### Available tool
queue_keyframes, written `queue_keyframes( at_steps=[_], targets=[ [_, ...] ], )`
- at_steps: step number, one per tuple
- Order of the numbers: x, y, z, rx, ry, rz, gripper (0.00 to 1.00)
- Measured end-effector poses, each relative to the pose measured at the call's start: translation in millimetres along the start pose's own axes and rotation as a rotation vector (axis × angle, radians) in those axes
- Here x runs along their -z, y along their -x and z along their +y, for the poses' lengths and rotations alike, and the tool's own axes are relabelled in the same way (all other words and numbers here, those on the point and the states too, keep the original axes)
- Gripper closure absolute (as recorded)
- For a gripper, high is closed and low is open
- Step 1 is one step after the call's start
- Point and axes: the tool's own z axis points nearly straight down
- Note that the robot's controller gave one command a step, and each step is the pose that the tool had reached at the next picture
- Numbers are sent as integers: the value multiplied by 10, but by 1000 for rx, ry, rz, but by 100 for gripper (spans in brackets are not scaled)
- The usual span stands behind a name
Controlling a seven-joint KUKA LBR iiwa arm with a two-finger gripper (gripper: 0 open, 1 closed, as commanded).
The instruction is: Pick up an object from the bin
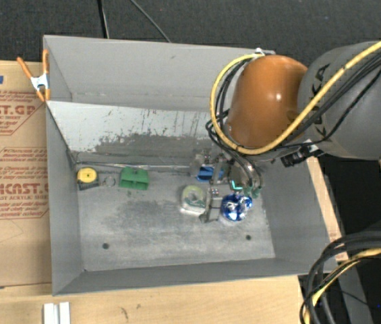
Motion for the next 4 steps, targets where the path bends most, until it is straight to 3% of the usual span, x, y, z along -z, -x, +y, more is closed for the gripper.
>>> queue_keyframes(
  at_steps=[1, 2, 3, 4],
  targets=[
    [-195, -187, -64, 171, -1, -5, 0],
    [-189, -182, -63, 170, 0, -7, 100],
    [-772, -108, -294, 141, -1, -2, 100],
    [-689, -349, -676, 67, -1, -5, 100]
  ],
)
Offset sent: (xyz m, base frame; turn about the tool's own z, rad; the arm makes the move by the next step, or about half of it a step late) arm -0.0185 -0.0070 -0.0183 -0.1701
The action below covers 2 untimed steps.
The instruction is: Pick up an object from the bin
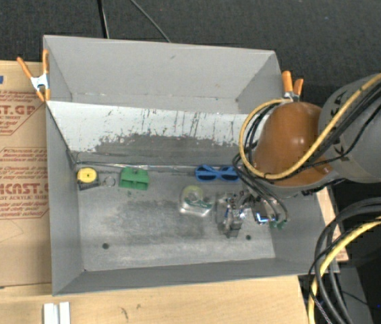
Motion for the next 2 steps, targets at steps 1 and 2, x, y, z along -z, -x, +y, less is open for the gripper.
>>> queue_keyframes(
  at_steps=[1, 2],
  targets=[
    [0, 9, 13, 3, 1, -1, 0],
    [-631, 685, -100, -56, 1, -6, 0]
  ],
)
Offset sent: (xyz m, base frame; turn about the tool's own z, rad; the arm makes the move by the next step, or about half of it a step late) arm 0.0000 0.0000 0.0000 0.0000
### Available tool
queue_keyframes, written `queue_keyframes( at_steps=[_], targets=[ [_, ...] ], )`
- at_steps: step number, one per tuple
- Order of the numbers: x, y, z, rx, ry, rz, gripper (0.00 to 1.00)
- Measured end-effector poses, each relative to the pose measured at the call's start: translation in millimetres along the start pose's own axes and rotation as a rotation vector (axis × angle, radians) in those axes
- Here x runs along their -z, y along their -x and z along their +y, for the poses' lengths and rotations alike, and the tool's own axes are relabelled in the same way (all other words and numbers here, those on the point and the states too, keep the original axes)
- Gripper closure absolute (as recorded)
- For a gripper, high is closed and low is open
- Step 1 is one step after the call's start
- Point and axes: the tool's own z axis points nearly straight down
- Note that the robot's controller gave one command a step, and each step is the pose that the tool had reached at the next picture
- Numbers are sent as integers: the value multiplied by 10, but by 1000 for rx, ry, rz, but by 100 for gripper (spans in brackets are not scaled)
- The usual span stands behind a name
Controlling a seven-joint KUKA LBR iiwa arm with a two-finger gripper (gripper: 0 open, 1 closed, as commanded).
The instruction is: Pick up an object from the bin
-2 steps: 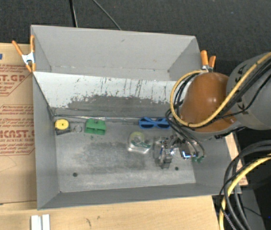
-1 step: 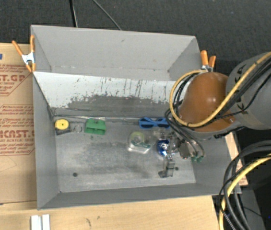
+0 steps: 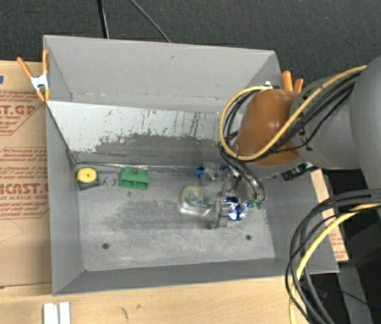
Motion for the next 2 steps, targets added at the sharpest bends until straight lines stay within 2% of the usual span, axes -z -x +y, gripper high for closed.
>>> queue_keyframes(
  at_steps=[1, 2],
  targets=[
    [37, -18, -1, 0, 0, 2, 100],
    [1612, 101, 6, -16, -1, -8, 100]
  ],
)
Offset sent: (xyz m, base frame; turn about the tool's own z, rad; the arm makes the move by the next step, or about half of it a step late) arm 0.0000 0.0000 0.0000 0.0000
